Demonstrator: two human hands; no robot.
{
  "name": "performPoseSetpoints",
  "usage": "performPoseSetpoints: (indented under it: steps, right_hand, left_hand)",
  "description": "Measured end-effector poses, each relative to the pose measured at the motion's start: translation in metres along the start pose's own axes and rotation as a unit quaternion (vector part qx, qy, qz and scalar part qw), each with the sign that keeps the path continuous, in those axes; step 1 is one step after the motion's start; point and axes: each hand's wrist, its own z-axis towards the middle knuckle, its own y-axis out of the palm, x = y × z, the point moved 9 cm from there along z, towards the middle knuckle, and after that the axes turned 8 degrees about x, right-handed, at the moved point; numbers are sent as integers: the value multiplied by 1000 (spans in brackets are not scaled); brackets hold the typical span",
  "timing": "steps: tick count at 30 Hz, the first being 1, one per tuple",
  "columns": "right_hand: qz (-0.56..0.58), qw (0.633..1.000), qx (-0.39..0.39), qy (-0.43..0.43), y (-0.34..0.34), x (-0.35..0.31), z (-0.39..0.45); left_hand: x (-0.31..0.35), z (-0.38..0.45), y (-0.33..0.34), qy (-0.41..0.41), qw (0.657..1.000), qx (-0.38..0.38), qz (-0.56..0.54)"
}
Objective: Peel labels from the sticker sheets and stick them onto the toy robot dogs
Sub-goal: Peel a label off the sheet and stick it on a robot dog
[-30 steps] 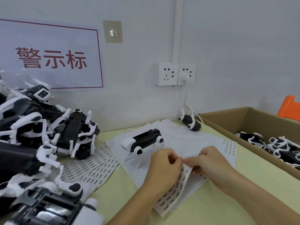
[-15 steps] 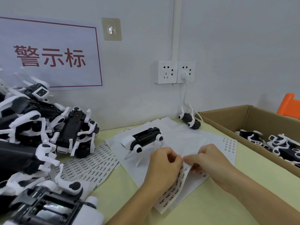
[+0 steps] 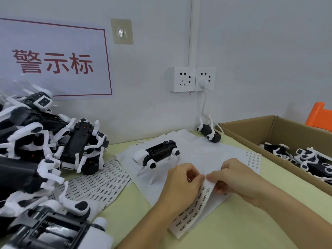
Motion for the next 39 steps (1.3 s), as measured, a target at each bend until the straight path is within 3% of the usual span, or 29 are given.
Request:
performPoseSetpoints:
  steps: [18, 27, 39]
  right_hand:
    - [-40, 999, 4, -6, 2, -1, -3]
    - [-4, 999, -10, 49, -2, 9, -2]
    - [28, 997, -28, 71, -1, 15, 1]
  left_hand:
    - [9, -7, 5, 48, 993, 20, 106]
    - [23, -11, 12, 70, 976, -10, 208]
    - [11, -10, 10, 18, 989, 11, 146]
